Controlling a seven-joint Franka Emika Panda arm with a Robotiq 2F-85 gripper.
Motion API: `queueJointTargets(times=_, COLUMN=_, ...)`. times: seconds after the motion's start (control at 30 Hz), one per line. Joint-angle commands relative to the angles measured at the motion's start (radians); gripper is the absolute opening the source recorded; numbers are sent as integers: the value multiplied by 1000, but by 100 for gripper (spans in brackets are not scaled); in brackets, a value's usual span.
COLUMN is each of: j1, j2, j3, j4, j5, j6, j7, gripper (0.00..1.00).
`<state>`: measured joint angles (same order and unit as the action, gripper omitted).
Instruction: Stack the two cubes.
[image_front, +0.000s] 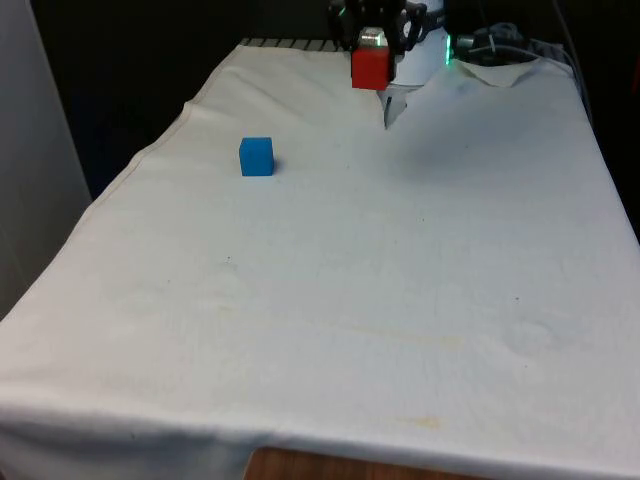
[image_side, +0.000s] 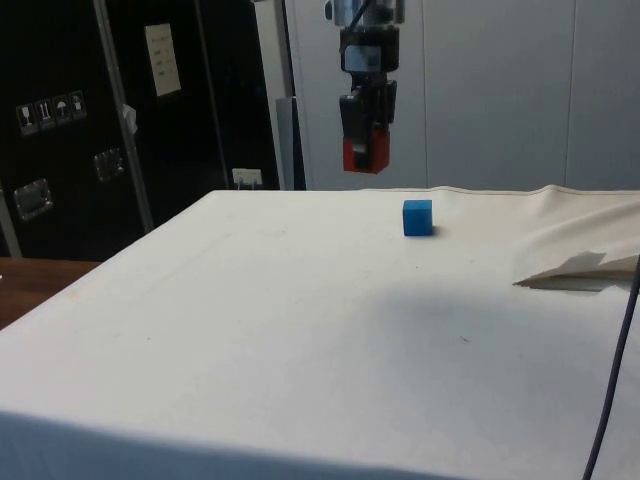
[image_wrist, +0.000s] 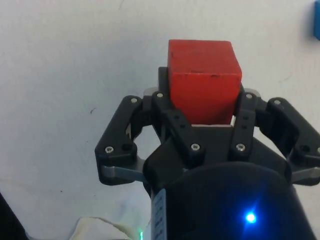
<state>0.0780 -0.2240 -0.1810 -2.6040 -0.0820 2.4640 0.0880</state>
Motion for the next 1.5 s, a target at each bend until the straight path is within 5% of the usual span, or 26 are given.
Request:
queueJointTargets(times=0.0, j1=0, j2=-9, j3=-8, j4=-8, j5=7, j6=-2, j7=-14, gripper=0)
queueJointTargets(times=1.47, j1=-8, j2=22, j3=-206, j4=9, j5=-4, j6=-21, j7=-237, gripper=0)
